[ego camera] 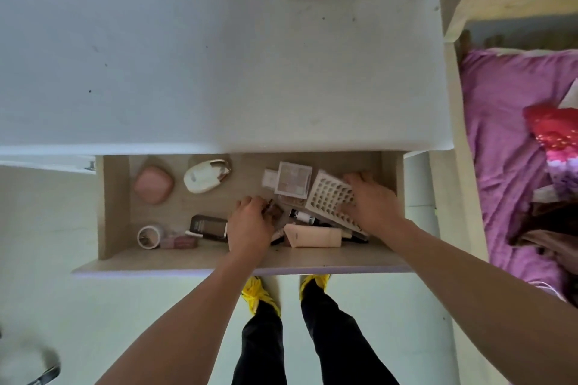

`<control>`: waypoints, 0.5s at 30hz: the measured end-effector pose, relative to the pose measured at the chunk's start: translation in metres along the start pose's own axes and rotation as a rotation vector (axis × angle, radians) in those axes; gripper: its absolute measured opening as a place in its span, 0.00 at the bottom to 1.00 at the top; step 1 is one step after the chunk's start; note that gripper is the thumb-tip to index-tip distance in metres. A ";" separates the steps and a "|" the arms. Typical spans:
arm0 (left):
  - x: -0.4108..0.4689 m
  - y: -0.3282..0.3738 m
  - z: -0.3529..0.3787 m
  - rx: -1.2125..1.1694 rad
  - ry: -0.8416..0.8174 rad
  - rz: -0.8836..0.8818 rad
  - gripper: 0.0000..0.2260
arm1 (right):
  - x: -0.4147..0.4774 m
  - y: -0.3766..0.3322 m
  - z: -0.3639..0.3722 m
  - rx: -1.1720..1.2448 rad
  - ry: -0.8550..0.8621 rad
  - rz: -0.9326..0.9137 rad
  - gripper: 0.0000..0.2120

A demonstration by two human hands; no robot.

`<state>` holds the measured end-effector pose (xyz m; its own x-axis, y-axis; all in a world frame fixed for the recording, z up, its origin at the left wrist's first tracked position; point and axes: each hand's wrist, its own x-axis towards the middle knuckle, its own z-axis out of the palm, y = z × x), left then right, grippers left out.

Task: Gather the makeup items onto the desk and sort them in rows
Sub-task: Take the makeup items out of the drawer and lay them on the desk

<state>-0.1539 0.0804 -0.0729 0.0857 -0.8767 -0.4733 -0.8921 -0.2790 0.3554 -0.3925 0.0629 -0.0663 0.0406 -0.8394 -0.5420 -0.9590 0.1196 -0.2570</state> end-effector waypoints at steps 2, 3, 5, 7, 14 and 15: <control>-0.007 -0.001 -0.005 -0.054 -0.007 -0.010 0.08 | -0.008 -0.002 -0.004 0.028 -0.013 -0.027 0.21; -0.011 -0.001 -0.008 -0.083 -0.010 -0.016 0.08 | -0.012 -0.003 -0.008 0.038 -0.020 -0.044 0.18; -0.019 0.000 -0.019 -0.123 -0.010 -0.017 0.07 | -0.022 -0.006 -0.017 0.080 -0.025 -0.067 0.15; -0.027 0.001 -0.031 -0.165 0.009 0.004 0.04 | -0.033 -0.008 -0.030 0.139 -0.009 -0.071 0.15; -0.040 0.020 -0.088 -0.465 0.085 -0.076 0.04 | -0.056 -0.011 -0.089 0.515 0.125 0.103 0.15; -0.039 0.027 -0.099 -0.506 0.104 -0.094 0.05 | -0.056 -0.010 -0.099 0.593 0.159 0.135 0.16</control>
<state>-0.1373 0.0680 0.0351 0.2216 -0.8659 -0.4484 -0.5544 -0.4902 0.6726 -0.4133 0.0563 0.0460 -0.1559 -0.8594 -0.4870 -0.6321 0.4656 -0.6194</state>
